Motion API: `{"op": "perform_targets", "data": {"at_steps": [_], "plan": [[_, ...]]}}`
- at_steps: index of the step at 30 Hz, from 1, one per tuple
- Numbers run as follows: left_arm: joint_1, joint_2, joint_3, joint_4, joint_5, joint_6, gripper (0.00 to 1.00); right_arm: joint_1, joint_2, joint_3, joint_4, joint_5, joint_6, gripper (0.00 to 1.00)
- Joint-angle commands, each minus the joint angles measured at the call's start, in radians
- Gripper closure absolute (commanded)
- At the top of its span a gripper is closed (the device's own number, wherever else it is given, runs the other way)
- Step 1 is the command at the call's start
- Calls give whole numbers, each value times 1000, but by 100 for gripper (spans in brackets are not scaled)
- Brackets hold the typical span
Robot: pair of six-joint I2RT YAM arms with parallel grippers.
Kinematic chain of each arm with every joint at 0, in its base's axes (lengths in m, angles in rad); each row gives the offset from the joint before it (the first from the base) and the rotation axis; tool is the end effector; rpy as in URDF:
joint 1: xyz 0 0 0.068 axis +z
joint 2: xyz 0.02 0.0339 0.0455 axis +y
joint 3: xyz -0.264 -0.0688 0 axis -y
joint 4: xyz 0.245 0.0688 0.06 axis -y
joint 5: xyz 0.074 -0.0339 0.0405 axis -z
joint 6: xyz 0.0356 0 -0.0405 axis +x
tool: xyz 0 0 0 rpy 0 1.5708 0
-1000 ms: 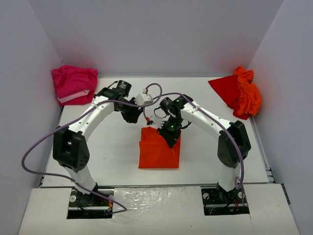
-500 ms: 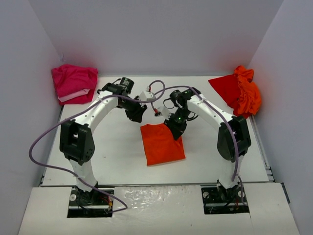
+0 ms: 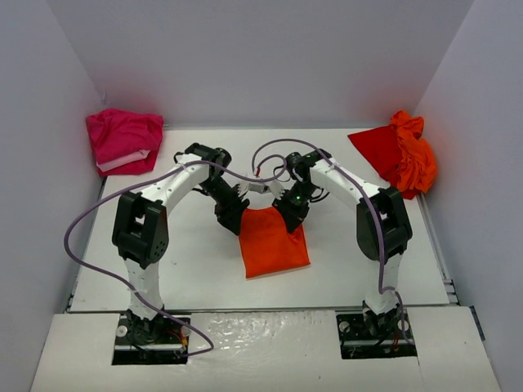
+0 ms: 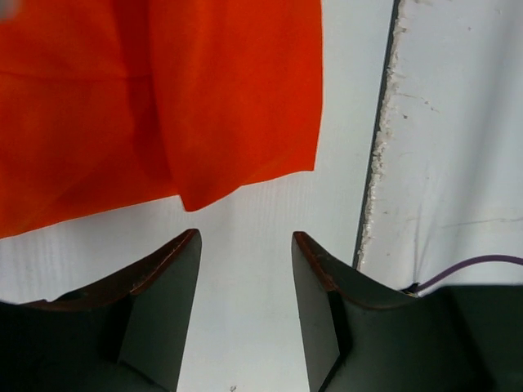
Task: Fold and stack the t-shirts
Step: Fold the long partially folded tshirt into a neat square
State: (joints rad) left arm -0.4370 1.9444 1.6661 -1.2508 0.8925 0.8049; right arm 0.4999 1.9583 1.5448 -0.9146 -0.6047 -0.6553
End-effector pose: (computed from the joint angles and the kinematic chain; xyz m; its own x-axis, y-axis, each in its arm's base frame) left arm 0.3257 -0.1827 0.2534 -0.4149 0.6930 -0.5896 0.8569 0.0798 -0.5092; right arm 0.3352 0.2062 0.2142 -0.3621 -0.7690 -0.5268 -0.9269 0.2370 0.2911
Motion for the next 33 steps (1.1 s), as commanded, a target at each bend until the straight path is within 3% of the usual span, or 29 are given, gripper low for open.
{"op": "perform_targets", "data": {"at_steps": [1,33], "plan": [[-38,9,27,-150,24,57,54,-12,-20,27,43,-88,-6,100],[-163,177,-1,114,-144,-126,53,-14,-24,2,43,-140,-16,100]]}}
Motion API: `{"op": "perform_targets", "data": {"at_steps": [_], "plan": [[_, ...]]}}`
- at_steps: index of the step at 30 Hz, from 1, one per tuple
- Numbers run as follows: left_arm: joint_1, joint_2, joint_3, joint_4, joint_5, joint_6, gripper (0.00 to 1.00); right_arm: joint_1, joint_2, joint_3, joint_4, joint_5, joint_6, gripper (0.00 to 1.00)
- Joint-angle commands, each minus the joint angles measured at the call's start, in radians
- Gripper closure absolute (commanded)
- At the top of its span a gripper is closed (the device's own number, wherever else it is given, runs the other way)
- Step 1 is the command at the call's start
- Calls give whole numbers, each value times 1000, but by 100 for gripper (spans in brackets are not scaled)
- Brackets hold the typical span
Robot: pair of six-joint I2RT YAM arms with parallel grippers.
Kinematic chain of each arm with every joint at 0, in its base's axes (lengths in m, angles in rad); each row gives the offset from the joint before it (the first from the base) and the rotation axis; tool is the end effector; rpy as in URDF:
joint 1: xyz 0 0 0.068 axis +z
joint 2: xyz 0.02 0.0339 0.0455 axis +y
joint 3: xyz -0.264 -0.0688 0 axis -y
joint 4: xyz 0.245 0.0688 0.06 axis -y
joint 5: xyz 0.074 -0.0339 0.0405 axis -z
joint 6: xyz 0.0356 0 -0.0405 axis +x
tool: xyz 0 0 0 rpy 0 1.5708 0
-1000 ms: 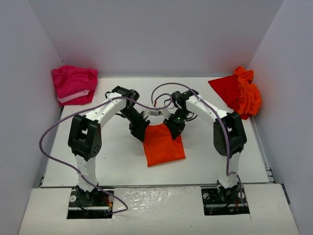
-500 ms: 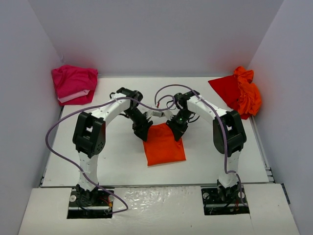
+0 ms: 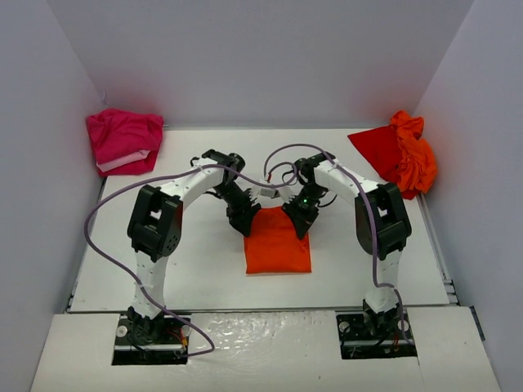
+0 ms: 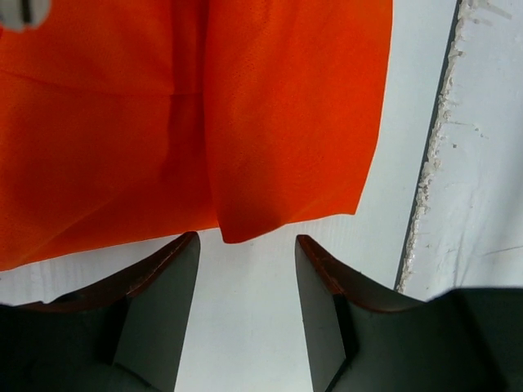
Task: Fold and stack the t-shirts
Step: Fold the long partially folded tshirt into a neat square
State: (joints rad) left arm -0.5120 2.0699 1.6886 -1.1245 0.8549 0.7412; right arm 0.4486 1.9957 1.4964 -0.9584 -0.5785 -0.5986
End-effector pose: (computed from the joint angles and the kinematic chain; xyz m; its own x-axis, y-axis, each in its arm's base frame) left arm 0.3377 -0.2206 0.2127 -0.3958 0.7307 -0.5563 0.8560 0.0742 -0.5115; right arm 0.3379 0.1842 0.1862 -0.5037 -0.7660 -0.3994 -0.8504 0.3583 0.3852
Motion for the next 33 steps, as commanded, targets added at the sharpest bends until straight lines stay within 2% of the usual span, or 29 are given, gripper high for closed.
{"op": "perform_targets", "data": {"at_steps": [1,10,15,18,19,27,33], "plan": [[-90,53,-29,7,-109,-77,53,38,-59,49,87,-168,-74,100],[-121,102,8,65,-122,-156,53,38,-49,48,87,-177,-73,100],[-125,110,9,56,-121,-143,59,36,-49,45,88,-170,-75,100],[-124,94,-14,62,-130,-141,96,35,-48,46,87,-170,-74,100],[-124,79,-21,60,-138,-134,100,35,-48,47,87,-170,-73,100],[-124,-115,-147,115,-213,-158,100,45,-123,33,77,-134,-60,100],[-132,-236,-155,97,-245,-168,100,81,-238,24,48,-100,-29,100]]}}
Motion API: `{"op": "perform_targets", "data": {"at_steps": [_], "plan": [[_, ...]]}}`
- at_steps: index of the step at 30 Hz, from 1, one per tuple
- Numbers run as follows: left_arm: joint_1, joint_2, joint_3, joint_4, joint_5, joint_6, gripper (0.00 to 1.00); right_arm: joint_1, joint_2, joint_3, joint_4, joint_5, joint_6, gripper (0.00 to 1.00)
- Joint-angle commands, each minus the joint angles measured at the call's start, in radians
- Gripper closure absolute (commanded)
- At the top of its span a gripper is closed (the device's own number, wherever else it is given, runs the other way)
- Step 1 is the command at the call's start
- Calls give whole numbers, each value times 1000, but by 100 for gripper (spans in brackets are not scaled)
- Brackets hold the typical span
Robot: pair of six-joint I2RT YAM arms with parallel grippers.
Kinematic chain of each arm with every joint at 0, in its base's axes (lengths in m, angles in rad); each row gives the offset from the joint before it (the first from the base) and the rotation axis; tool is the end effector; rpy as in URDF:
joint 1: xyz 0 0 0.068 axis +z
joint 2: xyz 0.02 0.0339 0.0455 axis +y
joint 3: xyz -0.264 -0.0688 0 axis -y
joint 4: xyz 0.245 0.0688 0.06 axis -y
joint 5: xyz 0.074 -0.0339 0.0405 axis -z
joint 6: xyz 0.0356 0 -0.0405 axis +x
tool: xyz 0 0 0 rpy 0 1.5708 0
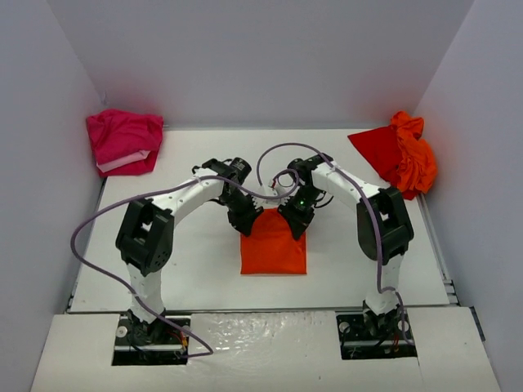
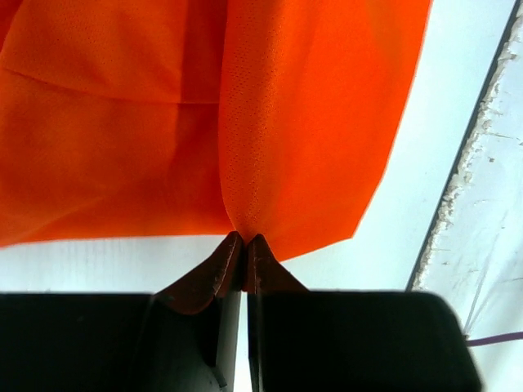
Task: Fold and stack the t-shirts
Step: Fold the long partially folded tshirt into a neat square
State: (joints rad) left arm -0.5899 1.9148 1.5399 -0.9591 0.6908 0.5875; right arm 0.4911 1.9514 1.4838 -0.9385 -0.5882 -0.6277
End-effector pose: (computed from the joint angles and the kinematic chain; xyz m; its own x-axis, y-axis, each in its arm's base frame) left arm 0.3055 -0.2318 0.2295 -0.3659 0.7590 -0.5386 0.9080 0.1642 -0.3855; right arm 0.3265 0.1970 0.1995 -0.4265 -0.7822 -0.4542 -0.8933 0.2858 0.3467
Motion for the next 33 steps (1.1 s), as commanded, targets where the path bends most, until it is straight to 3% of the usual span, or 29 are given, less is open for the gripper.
{"op": "perform_targets", "data": {"at_steps": [1,10,21,33], "plan": [[-55,-94,-4,-73,-82,-15,100,49,-210,32,27,-86,8,100],[-74,-179,4,-106,-98,-4,100,82,-321,10,20,-51,39,100],[-66,-146,73,-149,-114,26,100,79,-264,91,3,-41,25,100],[23,-81,196,-186,-70,59,100,40,-204,147,-14,-44,-33,100]]}}
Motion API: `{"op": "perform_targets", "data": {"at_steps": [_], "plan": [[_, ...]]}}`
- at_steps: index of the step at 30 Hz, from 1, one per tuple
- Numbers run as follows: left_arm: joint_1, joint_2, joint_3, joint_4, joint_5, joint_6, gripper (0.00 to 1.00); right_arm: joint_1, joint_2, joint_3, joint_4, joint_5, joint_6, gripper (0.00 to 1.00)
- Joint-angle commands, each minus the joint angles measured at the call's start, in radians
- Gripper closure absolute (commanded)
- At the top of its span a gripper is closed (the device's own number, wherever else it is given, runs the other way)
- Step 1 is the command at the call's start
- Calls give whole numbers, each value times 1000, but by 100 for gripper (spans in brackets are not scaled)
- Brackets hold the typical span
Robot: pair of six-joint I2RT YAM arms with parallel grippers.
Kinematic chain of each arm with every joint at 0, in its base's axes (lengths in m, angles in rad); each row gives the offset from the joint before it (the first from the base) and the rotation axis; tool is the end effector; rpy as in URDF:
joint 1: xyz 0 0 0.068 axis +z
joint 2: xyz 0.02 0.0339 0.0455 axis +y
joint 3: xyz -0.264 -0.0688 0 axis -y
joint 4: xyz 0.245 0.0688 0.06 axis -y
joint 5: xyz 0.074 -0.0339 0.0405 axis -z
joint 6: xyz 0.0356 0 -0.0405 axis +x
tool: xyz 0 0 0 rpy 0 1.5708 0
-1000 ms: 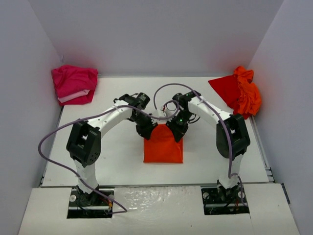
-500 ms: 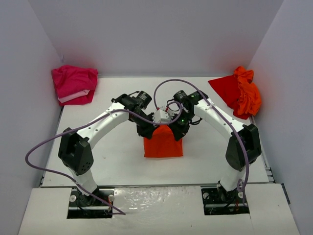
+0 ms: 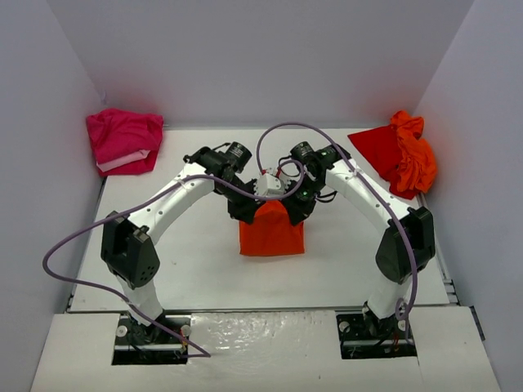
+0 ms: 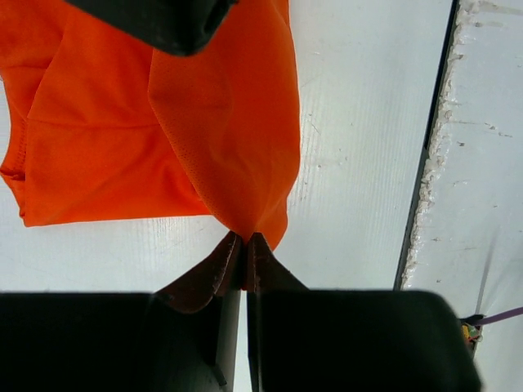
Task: Fold and stack the t-shirts
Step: Fold the long partially folded tshirt into a neat square
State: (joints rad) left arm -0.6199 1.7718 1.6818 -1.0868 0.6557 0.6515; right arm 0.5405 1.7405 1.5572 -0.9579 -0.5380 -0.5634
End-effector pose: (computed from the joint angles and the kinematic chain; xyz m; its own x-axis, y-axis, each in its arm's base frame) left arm 0.2815 -0.2276 0.3155 -0.2029 0.7353 -0.6466 0.9734 0.0796 -0.2149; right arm 0.2993 0.2009 0.2930 -0.3253 -0.7301 -0.6009 -0.9446 0.2798 0.1714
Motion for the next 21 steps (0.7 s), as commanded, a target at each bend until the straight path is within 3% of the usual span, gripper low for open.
{"op": "perform_targets", "data": {"at_steps": [1,9,13,15,17,21], "plan": [[61,79,79,-67,-30,1,100,-15,19,76,5,-99,-109,100],[116,222,174,-71,-29,11,100,-79,165,133,31,-121,-156,100],[154,296,137,105,-94,-65,100,-120,313,146,191,-57,-87,99],[165,319,120,201,-149,-105,100,-123,407,179,199,-29,-81,90],[172,324,78,305,-221,-141,99,-124,443,203,237,21,-59,88],[193,318,12,482,-317,-242,87,-124,443,211,318,137,-8,81]]}}
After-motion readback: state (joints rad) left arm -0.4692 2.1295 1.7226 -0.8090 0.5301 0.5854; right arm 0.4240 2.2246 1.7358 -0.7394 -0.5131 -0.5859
